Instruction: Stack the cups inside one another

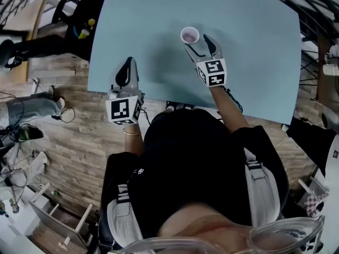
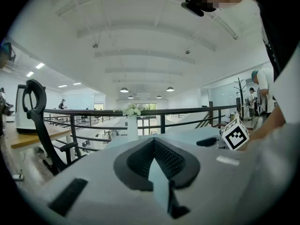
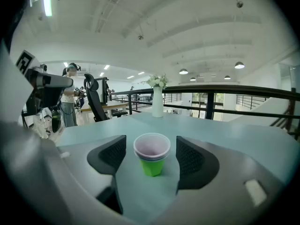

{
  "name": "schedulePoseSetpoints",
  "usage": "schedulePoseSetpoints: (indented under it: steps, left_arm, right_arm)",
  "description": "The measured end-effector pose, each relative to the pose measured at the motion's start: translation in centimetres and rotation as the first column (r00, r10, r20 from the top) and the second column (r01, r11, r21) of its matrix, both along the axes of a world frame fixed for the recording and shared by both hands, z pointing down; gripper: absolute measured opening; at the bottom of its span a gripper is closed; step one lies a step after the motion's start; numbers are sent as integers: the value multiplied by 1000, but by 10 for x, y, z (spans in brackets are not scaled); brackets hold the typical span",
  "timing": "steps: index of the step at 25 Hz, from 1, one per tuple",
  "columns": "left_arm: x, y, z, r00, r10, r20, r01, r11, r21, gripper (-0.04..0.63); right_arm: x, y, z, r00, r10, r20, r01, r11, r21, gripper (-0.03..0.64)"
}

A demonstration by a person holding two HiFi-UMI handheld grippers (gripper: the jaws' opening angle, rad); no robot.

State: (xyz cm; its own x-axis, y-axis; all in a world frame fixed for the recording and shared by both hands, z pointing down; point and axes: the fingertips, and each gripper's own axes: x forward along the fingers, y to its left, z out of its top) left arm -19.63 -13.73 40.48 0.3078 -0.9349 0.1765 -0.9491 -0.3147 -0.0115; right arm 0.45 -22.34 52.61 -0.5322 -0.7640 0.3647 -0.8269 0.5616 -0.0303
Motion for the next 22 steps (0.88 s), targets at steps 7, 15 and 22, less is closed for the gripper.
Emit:
schedulePoseSetpoints:
  steps: [7,15,22]
  left_arm:
    - [18,-7,-4,998,68,-17,-68,998,12,-6]
    - [59,-18,-13,979,202,-34,-201,979,35,-6]
    - [105,-23,-22,945,323,-45,-320,945,66,-6]
  right_arm:
    - [14,9,-43,997,11,78,-20,994,108,147]
    - [49,35,-90,982,65,175,-98,977,189,11]
    - [85,62,-128,966,125,225,-182,950,255,11]
